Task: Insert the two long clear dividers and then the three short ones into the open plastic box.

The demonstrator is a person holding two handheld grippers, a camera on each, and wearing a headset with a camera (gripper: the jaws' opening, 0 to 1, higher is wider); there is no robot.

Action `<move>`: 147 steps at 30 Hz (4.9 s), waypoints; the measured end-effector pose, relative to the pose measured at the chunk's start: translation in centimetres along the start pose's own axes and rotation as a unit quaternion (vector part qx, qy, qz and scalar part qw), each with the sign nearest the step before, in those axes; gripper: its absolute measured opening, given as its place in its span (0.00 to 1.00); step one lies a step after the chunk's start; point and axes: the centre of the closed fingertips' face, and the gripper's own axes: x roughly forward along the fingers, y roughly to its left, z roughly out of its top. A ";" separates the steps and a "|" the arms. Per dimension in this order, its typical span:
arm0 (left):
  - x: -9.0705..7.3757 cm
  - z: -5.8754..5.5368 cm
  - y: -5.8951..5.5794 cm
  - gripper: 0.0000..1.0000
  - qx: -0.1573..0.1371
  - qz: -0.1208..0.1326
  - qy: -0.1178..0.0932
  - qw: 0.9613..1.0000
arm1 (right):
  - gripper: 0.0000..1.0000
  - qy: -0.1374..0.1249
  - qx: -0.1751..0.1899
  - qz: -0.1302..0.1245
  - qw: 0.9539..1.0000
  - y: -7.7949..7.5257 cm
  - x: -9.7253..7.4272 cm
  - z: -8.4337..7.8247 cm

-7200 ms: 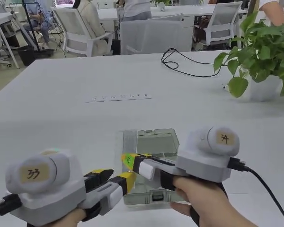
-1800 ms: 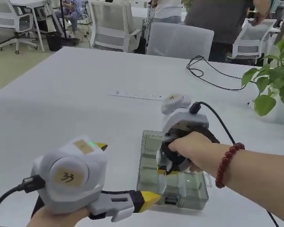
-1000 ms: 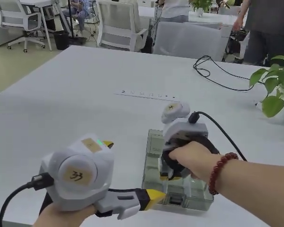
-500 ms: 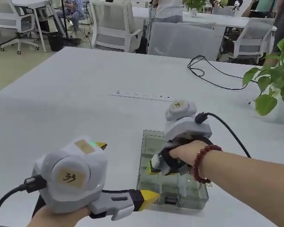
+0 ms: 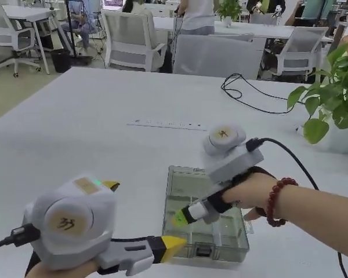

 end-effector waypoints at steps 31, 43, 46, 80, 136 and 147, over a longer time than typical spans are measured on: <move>-0.1 0.0 -0.1 0.94 -0.002 -0.001 0.004 1.000 | 0.53 0.003 -0.190 0.020 0.982 -4.2 -5.8 -6.7; 0.1 0.1 -0.4 0.91 0.001 0.000 0.003 1.000 | 0.51 0.033 -0.218 0.018 0.975 -7.8 -6.2 -10.6; 0.1 0.0 -0.4 0.91 0.002 0.003 0.007 1.000 | 0.50 0.037 -0.222 0.022 0.974 -8.2 -6.0 -11.1; -0.5 -0.2 -0.2 0.85 0.002 0.020 0.019 1.000 | 0.32 0.130 -0.269 0.043 0.953 -10.7 -4.7 -15.8; 0.9 3.1 -4.3 0.19 -0.237 -0.115 -0.068 0.962 | 0.32 -0.161 -0.467 -0.043 0.869 3.4 -7.3 1.9; 0.5 2.6 -4.0 0.05 -0.277 -0.120 -0.064 0.951 | 0.32 -0.172 -0.483 -0.039 0.857 5.1 -6.9 2.7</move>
